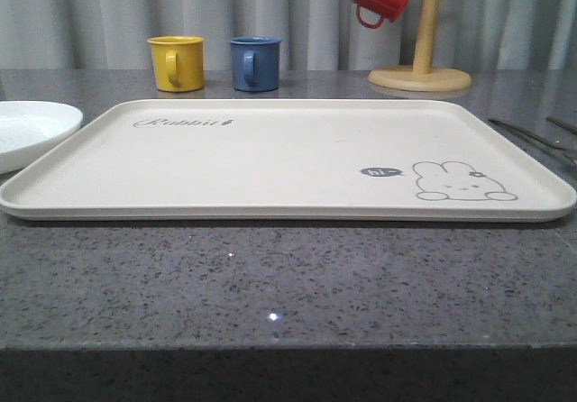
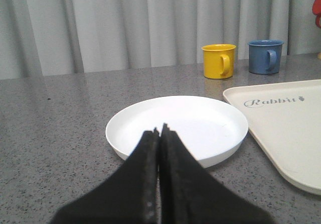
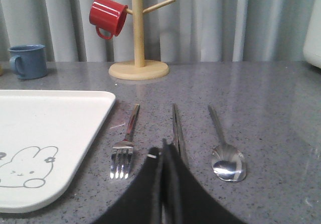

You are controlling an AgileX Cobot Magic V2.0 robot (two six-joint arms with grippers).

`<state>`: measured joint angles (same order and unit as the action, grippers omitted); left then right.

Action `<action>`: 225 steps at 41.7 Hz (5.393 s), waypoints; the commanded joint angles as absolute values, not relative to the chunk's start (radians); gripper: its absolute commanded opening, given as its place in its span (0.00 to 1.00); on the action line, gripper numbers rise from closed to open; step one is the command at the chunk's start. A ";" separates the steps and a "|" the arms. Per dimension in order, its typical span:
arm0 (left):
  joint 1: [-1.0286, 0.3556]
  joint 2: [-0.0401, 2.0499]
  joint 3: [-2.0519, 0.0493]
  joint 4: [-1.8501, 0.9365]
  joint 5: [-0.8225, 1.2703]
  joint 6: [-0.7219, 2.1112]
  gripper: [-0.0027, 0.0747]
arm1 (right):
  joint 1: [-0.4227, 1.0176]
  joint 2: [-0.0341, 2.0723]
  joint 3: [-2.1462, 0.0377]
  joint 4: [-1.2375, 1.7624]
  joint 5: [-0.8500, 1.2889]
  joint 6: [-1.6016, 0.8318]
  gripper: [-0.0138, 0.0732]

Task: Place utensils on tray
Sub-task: 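Move the left gripper down over the white plate's rim, then grasp the white plate rim with the left gripper and lift it, then carry the plate over the tray and lower it onto the tray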

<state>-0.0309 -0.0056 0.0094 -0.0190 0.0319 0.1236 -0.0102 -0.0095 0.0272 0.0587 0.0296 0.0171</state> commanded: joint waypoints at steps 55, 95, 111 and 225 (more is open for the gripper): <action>-0.028 0.321 -0.614 -0.052 0.370 0.124 0.01 | -0.014 0.371 -0.631 -0.019 0.569 0.000 0.08; -0.028 0.789 -0.805 -0.010 0.744 0.124 0.63 | -0.014 0.532 -0.629 0.000 0.638 0.000 0.67; 0.234 1.196 -1.021 -0.251 0.814 0.293 0.62 | -0.014 0.532 -0.629 0.000 0.638 0.000 0.67; -0.154 1.623 -1.326 -0.637 0.829 0.519 0.01 | -0.014 0.532 -0.629 0.000 0.639 0.000 0.67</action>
<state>-0.1449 1.6346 -1.2929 -0.5955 0.8785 0.5159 -0.0102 0.5216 -0.5935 0.0000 0.7005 0.0065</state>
